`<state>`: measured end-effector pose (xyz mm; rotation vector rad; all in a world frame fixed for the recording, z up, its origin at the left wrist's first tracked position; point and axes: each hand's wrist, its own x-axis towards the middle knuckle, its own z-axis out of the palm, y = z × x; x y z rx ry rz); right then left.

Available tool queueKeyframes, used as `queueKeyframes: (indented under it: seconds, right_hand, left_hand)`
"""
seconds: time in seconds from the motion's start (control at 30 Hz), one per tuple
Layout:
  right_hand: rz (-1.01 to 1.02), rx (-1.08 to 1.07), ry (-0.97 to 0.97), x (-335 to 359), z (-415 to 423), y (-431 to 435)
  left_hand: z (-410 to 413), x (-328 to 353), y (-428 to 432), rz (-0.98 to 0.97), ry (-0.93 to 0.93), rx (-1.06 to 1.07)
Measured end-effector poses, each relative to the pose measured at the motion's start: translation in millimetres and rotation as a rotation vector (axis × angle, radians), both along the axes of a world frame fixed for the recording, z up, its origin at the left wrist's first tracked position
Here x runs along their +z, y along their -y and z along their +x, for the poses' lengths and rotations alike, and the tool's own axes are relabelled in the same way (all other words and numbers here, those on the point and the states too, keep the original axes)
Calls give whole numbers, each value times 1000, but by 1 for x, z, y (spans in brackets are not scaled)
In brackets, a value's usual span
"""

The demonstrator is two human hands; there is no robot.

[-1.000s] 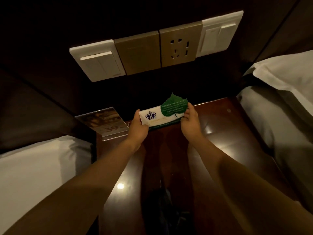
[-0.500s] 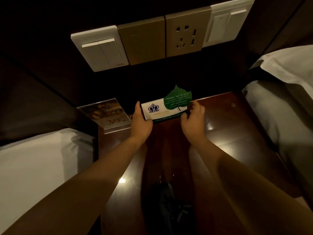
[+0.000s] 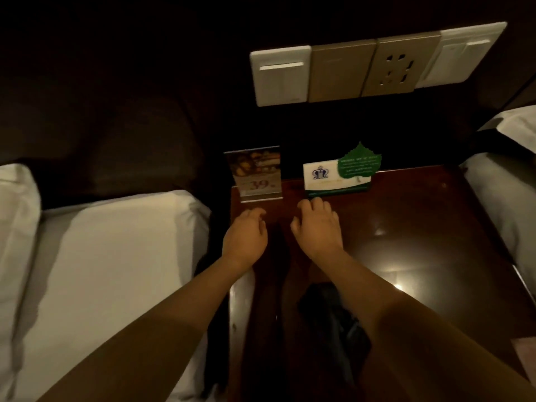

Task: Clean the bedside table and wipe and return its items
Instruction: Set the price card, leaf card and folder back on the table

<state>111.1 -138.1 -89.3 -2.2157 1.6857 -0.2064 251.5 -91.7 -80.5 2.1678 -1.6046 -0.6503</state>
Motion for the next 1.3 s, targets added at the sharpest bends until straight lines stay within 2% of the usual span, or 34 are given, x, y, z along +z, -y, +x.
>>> queueKeyframes:
  seconds: [0.53, 0.7, 0.83, 0.97, 1.07, 1.17, 1.3]
  right_hand:
    - [32, 433, -5, 32, 201, -203]
    - [177, 582, -14, 30, 240, -273]
    - [304, 727, -56, 20, 257, -329]
    - [407, 746, -67, 6, 268, -368]
    - [412, 723, -50, -1, 274, -376]
    - [446, 737, -16, -2, 278, -376]
    - [513, 774, 21, 1, 277, -378]
  left_hand:
    - [183, 40, -251, 83, 114, 436]
    - [218, 43, -327, 147, 136, 535]
    - [235, 37, -394, 200, 162, 720]
    - [234, 20, -442, 308, -39, 979]
    - [231, 6, -452, 377, -167, 1034]
    - [229, -4, -446, 345, -234, 1030]
    - [223, -8, -433, 264, -402, 1211]
